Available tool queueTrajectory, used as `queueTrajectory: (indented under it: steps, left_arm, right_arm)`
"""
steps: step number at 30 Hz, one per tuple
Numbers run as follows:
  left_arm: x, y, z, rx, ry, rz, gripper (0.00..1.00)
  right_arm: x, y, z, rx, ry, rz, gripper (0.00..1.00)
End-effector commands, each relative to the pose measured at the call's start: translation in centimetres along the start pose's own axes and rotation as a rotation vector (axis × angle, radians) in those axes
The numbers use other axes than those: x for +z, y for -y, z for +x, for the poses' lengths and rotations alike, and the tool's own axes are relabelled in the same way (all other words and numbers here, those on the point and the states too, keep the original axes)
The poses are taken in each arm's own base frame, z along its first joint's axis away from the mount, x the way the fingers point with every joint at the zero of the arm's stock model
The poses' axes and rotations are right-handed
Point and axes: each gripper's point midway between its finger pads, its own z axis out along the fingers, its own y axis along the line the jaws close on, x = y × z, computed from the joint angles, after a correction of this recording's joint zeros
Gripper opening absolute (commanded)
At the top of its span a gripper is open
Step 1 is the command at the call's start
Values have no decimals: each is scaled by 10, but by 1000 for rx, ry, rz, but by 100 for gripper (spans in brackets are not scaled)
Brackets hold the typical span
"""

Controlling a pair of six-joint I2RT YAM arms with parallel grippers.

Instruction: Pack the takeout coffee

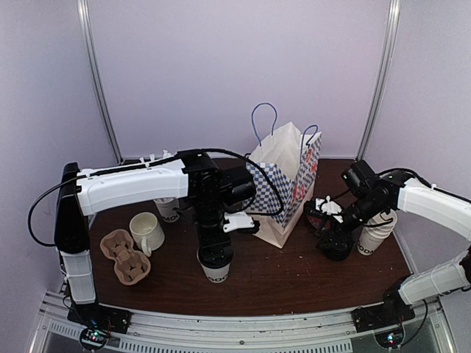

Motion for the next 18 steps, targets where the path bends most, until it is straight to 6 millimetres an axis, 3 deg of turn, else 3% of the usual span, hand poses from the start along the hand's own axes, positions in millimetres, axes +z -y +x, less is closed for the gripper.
queueTrajectory:
  steps: [1, 13, 18]
  left_arm:
    - [-9, -9, 1, -3, -2, -49, 78]
    - [2, -14, 5, 3, -36, -75, 78]
    - [-3, -14, 1, 2, -15, -73, 78]
  right_arm:
    - [1, 0, 2, 1, -7, -8, 50]
    - [1, 0, 2, 2, -10, -9, 50]
    - [1, 0, 2, 4, -10, -11, 50]
